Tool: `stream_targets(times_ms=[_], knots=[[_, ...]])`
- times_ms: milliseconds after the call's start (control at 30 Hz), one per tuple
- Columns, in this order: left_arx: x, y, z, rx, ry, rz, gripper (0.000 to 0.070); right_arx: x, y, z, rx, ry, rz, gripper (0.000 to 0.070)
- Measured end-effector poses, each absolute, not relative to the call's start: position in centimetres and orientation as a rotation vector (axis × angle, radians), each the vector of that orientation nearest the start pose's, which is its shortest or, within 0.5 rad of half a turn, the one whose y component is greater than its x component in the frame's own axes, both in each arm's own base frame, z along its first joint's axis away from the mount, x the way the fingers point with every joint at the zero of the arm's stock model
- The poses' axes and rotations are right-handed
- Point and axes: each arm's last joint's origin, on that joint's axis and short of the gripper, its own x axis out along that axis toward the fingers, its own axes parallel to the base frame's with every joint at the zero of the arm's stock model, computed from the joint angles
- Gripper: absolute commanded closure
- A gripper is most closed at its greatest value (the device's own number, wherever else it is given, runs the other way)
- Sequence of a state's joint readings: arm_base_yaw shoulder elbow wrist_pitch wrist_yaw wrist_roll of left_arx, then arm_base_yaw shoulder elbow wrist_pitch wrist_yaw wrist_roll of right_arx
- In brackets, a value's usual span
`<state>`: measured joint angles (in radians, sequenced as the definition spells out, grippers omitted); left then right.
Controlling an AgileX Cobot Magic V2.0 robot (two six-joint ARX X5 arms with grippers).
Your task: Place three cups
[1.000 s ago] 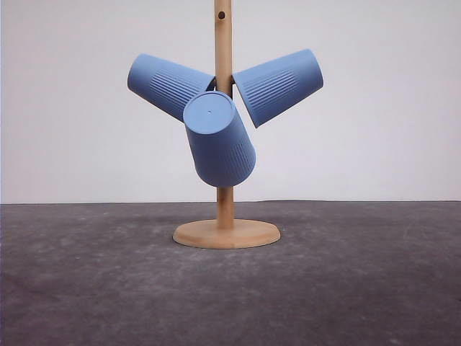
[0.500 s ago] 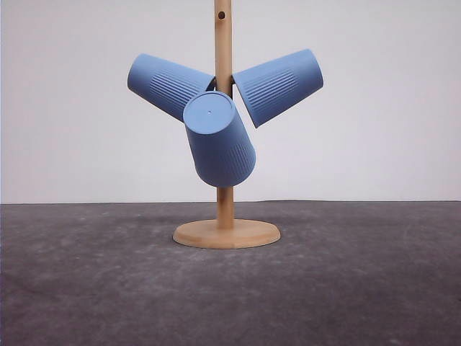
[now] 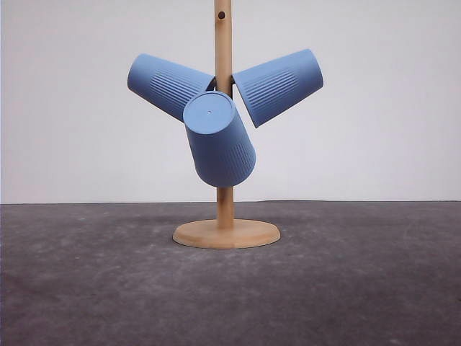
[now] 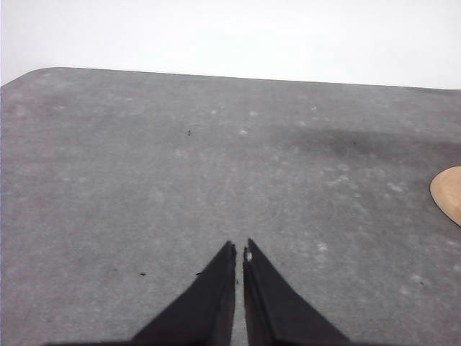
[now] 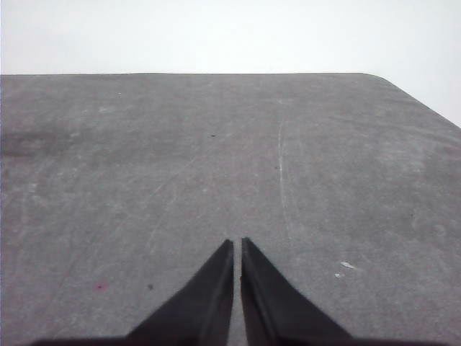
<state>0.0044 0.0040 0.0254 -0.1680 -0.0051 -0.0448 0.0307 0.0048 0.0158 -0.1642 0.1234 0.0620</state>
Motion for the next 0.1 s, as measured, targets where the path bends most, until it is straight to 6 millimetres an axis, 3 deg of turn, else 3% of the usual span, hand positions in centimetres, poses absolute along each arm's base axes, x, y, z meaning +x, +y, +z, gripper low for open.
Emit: stream_targets(times_ms=[100], knots=[[9.53, 0.06, 15.56, -0.045, 0.146, 0.013, 0.0700, 9.57, -0.06, 15.27, 0.050, 0.150, -0.097, 0.0687]])
